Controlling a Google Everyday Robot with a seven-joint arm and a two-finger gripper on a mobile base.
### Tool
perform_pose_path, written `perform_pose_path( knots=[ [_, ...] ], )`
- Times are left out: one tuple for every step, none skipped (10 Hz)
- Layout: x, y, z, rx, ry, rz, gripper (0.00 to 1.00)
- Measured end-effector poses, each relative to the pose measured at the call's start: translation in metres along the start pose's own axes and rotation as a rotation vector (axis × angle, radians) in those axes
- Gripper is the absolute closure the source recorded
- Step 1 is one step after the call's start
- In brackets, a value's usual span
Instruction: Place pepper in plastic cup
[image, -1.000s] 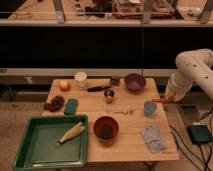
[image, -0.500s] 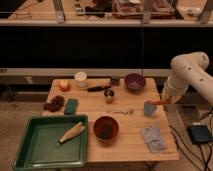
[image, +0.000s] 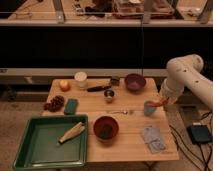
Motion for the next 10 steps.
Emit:
perform_pose_path(
  knots=[
    [-0.0002,-0.0022,0.0016,0.001,-0.003,-0.002,0.86],
    [-0.0001,-0.0042,0.0025,0.004,-0.004,-0.003,0.77],
    [0.0002,-0.0064,0.0029,0.007,-0.006,-0.004,0.69],
    [0.0008,-0.0080,0.0028,0.010,-0.006,-0.005,0.57],
    [0.0010,-0.0090,0.0028,0.013,-0.009,-0.004,0.49],
    [0.0009,-0.0091,0.0025,0.014,-0.011,-0.006,0.41],
    [0.0007,-0.0092,0.0024,0.014,-0.012,-0.007,0.40],
    [0.0003,-0.0082,0.0025,0.013,-0.012,-0.007,0.40],
    [0.0003,-0.0081,0.0025,0.013,-0.012,-0.007,0.40],
    [0.0003,-0.0084,0.0025,0.013,-0.012,-0.007,0.40]
  ],
)
